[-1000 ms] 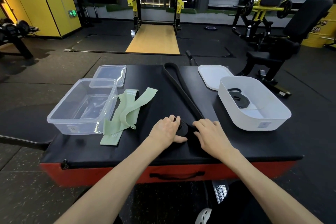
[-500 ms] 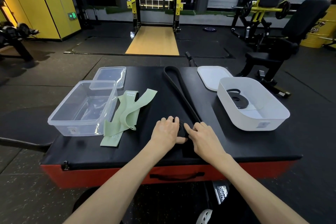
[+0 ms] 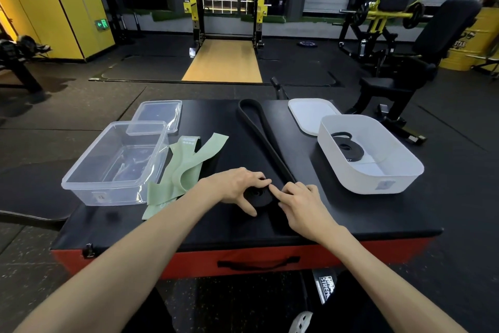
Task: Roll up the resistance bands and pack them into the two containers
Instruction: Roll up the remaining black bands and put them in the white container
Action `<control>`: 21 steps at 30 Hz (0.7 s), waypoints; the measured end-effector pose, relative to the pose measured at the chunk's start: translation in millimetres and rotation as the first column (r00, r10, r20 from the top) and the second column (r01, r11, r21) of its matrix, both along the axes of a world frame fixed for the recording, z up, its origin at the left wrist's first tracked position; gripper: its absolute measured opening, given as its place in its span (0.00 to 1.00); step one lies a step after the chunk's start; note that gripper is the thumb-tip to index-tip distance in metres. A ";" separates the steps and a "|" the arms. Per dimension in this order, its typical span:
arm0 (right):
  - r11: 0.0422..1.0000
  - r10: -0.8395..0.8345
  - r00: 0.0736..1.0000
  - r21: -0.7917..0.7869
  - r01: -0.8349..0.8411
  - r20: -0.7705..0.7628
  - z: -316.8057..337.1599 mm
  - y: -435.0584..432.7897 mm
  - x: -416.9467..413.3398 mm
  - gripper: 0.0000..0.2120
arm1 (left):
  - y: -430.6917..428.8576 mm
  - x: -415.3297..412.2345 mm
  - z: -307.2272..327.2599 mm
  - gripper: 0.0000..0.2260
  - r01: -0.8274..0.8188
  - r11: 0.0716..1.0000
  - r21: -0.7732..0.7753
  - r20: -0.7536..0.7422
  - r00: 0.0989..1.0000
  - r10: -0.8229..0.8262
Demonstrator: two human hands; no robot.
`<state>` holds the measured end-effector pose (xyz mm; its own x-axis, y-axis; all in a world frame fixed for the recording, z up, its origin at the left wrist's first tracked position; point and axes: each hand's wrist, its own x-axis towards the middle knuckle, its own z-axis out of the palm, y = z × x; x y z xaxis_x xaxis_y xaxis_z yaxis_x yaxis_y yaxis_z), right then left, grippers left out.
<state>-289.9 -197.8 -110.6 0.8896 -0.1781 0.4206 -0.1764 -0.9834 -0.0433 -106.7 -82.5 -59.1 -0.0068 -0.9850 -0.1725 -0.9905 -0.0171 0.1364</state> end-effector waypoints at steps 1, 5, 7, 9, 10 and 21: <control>1.000 0.007 1.000 0.028 -0.006 -0.022 0.6 -3.0 -4.0 0.25 | 2.1 0.0 -3.8 0.40 -0.003 1.000 -0.027 -0.010 1.000 0.002; 0.996 0.016 0.998 0.089 -0.010 -0.061 1.3 -11.3 -13.3 0.25 | 7.8 -1.9 -11.9 0.39 -0.021 0.994 -0.104 0.003 1.000 0.021; 0.996 0.004 0.999 0.088 -0.001 -0.041 -0.2 -9.2 -10.2 0.26 | 8.7 -6.2 -16.7 0.39 -0.073 0.990 -0.119 0.038 0.996 0.078; 0.996 0.005 1.000 0.094 -0.003 -0.017 -0.6 -5.2 -5.5 0.25 | 9.6 -13.5 -24.2 0.40 -0.169 0.973 -0.155 0.075 0.980 0.182; 0.995 0.010 1.000 0.099 -0.009 -0.008 -0.4 -3.9 -3.7 0.25 | 9.3 -17.1 -27.9 0.40 -0.214 0.962 -0.168 0.090 0.969 0.231; 0.996 -0.029 0.999 0.085 0.026 0.035 -6.1 5.2 3.7 0.24 | 7.8 -41.6 -29.4 0.42 -0.327 0.912 -0.249 0.314 0.863 0.396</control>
<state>-286.2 -192.7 -116.7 0.8683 -0.2382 0.4350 -0.1998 -0.9708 -0.1327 -148.3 -74.6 -88.5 0.3830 -0.9199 0.0847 -0.9018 -0.3921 -0.1817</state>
